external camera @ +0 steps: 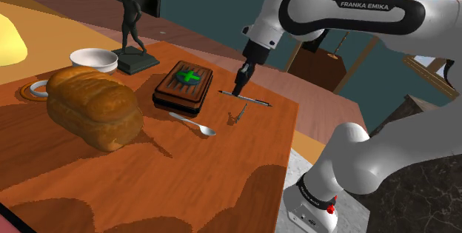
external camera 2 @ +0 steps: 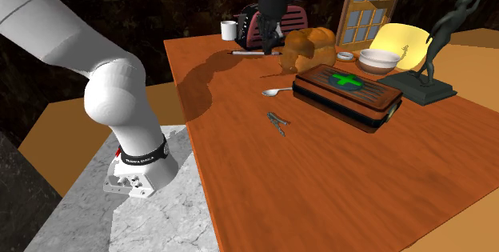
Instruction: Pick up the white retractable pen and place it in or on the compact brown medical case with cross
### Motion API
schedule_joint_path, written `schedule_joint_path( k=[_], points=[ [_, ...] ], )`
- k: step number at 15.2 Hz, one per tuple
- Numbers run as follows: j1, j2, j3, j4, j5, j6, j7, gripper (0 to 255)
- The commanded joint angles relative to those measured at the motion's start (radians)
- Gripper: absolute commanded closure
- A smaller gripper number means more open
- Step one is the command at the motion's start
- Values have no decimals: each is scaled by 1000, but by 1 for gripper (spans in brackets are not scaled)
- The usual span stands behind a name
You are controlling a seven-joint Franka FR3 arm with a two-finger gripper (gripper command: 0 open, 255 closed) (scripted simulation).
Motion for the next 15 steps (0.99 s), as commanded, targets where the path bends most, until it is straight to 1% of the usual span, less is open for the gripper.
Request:
schedule_joint_path(
  k=[1, 8, 15],
  points=[
    [2, 86, -12, 70, 2, 12, -16, 255],
    [-1, 366, -56, 352, 19, -6, -72, 255],
    [-23, 653, -85, 703, 57, -88, -113, 255]
  ],
)
